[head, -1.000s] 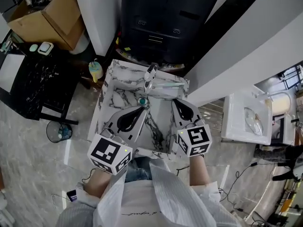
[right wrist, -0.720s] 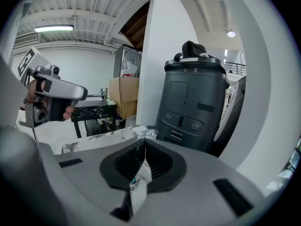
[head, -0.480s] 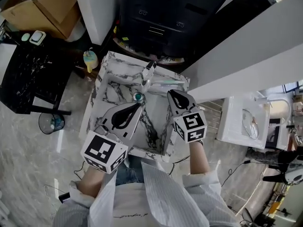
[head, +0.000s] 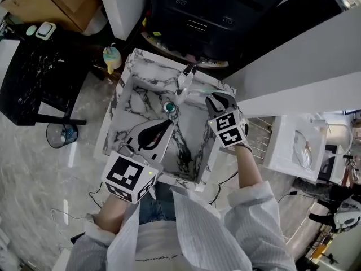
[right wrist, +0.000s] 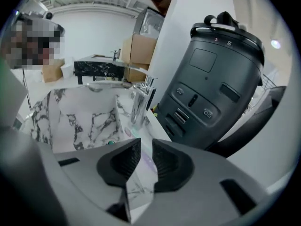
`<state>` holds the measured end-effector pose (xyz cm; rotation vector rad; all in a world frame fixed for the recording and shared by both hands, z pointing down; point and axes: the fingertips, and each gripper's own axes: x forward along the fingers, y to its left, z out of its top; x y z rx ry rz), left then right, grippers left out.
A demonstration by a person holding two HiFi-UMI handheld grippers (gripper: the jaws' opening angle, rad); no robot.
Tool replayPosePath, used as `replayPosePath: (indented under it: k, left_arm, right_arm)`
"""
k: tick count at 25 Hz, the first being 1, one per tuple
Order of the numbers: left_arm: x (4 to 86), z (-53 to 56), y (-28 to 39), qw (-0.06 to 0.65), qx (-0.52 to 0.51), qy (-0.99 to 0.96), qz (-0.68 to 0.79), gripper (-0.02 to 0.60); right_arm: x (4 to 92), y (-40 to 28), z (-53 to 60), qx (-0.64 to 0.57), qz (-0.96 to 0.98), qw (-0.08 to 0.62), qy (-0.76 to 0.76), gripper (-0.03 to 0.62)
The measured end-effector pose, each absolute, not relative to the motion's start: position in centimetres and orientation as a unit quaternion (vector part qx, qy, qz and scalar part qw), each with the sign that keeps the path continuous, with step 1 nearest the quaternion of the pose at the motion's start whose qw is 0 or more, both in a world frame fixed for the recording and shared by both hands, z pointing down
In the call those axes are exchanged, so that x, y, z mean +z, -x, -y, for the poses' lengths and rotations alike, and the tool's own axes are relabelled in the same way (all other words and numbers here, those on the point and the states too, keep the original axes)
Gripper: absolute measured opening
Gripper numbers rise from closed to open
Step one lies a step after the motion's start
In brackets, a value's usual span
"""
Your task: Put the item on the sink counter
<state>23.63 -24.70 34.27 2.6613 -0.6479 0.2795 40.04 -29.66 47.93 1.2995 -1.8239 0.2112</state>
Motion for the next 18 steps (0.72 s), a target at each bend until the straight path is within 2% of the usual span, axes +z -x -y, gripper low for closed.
replayPosePath:
  k: [8,18]
  left_arm:
    - [36.6,24.9,-21.8,0.211,0.121,-0.936,0.253,0.015]
    - [37.8,25.0,-21.6,0.221,0.121,-0.929,0.270,0.015]
  right_arm:
    - [51.9,-41.2,31.2,0.031,0.708,0.535,-0.459,0.072]
    - [54.7,-42.8,32.1,-0.020,0.684,0.622,-0.381,0.077]
